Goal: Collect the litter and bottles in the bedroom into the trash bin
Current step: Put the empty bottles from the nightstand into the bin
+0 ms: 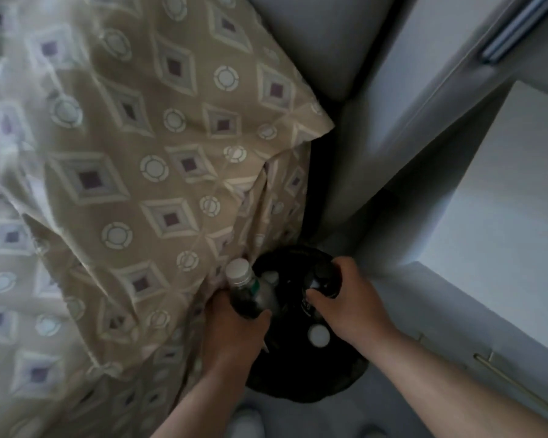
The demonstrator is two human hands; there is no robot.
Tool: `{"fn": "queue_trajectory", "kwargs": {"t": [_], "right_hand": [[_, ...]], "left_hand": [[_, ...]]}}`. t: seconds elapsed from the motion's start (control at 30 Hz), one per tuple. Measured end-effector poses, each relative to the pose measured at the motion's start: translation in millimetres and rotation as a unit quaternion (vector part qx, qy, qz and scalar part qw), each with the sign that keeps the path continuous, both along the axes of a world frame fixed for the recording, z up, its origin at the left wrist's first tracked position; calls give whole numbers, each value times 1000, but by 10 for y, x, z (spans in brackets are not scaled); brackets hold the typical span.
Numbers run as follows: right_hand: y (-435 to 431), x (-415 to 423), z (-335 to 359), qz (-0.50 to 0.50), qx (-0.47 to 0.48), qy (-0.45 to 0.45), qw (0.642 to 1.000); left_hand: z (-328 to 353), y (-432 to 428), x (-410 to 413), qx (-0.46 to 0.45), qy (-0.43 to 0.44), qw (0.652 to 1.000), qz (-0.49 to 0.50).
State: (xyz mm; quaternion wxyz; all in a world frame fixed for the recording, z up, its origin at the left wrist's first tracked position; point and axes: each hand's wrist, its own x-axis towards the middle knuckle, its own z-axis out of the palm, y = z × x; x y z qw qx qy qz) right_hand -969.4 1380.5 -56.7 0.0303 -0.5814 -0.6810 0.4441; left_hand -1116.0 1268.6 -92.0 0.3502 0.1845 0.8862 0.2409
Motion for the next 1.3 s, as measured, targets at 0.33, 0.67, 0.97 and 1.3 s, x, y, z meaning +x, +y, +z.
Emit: {"fn": "queue_trajectory", "kwargs": {"t": [0.33,0.67,0.97,1.3], "right_hand": [[123,-290,-670,36,-14,-47,998],[155,-338,-579,84,-27,-47,995],[112,-181,580,39,-120,116,985],[550,1207,2276,-204,-124,273,932]], "left_hand": [[-377,-22,-33,-44,111,985,-128],[-184,-31,-28,-36,58,991,-114],[790,275,224,63,47,994,-73],[1913,1153,1512,190,25,925,-329]]}}
